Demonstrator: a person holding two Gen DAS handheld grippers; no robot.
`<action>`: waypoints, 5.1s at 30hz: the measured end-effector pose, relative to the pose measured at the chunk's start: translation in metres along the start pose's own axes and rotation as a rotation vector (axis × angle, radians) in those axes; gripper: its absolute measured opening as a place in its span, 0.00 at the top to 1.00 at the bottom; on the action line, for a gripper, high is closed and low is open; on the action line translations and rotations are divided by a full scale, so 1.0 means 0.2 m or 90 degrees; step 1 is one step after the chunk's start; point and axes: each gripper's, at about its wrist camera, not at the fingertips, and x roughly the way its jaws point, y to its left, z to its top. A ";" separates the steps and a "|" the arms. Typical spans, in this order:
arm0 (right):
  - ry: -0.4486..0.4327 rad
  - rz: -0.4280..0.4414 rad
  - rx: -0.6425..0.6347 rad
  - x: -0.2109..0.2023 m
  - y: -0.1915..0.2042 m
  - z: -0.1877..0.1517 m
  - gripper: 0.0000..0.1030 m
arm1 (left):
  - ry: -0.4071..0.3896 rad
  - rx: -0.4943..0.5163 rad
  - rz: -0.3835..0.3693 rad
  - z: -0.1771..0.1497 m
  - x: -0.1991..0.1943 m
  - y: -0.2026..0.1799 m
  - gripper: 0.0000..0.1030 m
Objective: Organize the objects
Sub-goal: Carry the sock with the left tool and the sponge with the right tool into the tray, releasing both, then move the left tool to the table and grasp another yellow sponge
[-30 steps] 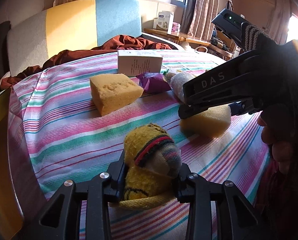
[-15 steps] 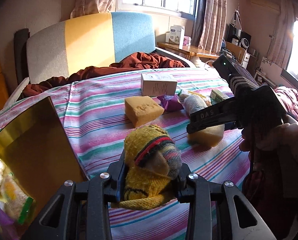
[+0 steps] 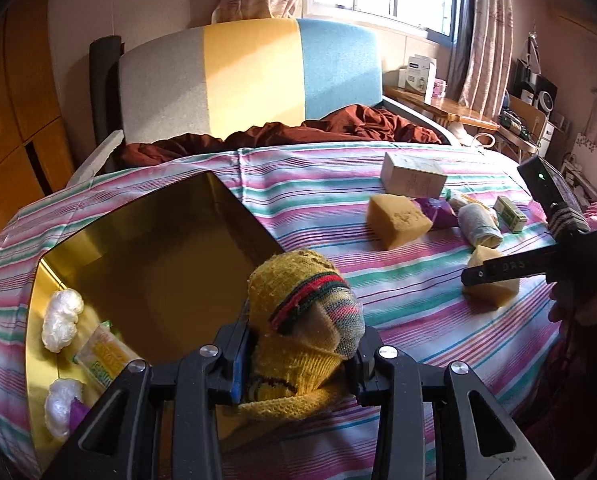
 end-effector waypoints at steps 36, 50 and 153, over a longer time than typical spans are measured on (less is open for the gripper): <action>-0.169 0.109 -0.189 -0.30 0.63 -0.18 0.32 | 0.095 -0.287 0.084 0.20 0.37 1.24 0.40; -0.150 0.178 -0.329 -0.23 1.11 -0.25 0.32 | 0.007 -0.267 0.115 0.05 0.00 1.13 0.37; -0.231 0.177 0.519 -0.25 -0.86 0.12 0.17 | 0.156 -0.055 -0.068 0.48 0.93 -0.52 0.42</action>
